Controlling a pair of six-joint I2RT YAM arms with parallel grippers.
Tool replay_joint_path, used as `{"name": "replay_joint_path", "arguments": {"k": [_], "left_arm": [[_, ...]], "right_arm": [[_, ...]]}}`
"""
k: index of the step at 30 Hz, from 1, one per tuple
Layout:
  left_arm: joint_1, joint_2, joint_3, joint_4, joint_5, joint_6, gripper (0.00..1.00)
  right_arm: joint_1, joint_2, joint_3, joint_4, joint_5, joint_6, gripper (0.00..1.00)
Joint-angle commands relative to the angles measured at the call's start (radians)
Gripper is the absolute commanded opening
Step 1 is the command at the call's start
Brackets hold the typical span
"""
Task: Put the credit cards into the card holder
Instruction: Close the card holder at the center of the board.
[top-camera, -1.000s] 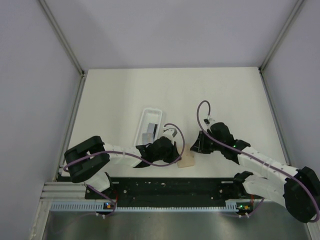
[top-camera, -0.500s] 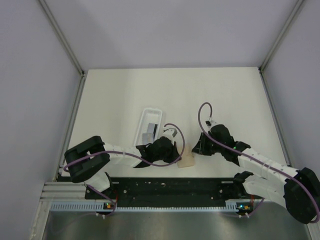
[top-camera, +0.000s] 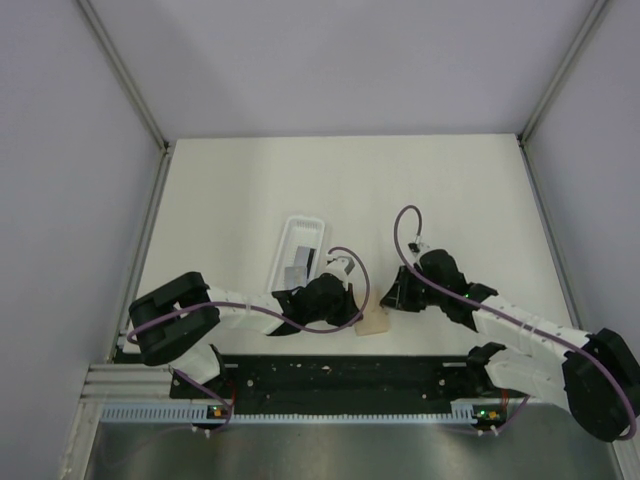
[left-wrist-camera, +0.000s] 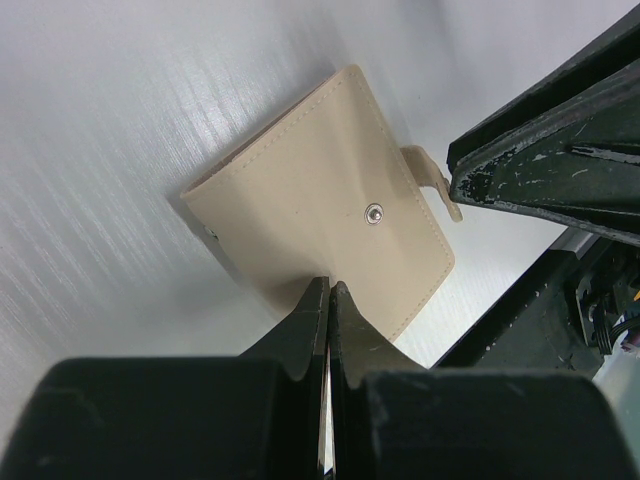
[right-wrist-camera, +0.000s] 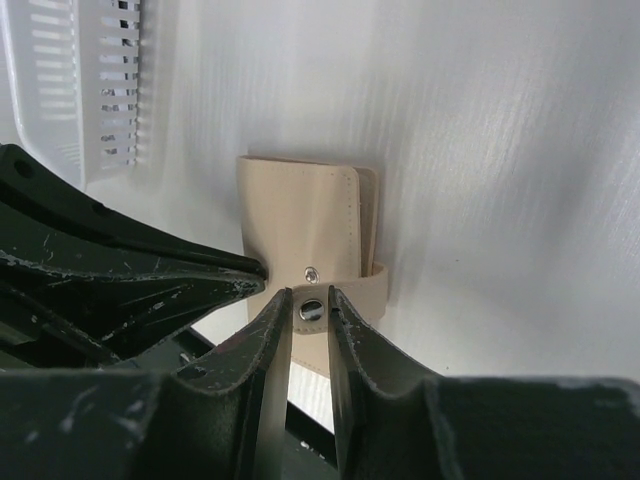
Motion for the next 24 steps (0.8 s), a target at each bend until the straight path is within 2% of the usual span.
{"name": "replay_joint_path", "arguments": {"k": [1, 24], "left_arm": [[-0.002, 0.015, -0.021, 0.002, 0.011, 0.001, 0.00], [-0.002, 0.012, -0.025, 0.002, 0.011, 0.000, 0.00]], "right_arm": [[0.016, 0.011, -0.002, 0.067, -0.012, 0.015, 0.21], [0.070, 0.101, 0.007, 0.151, 0.000, 0.039, 0.20]]}}
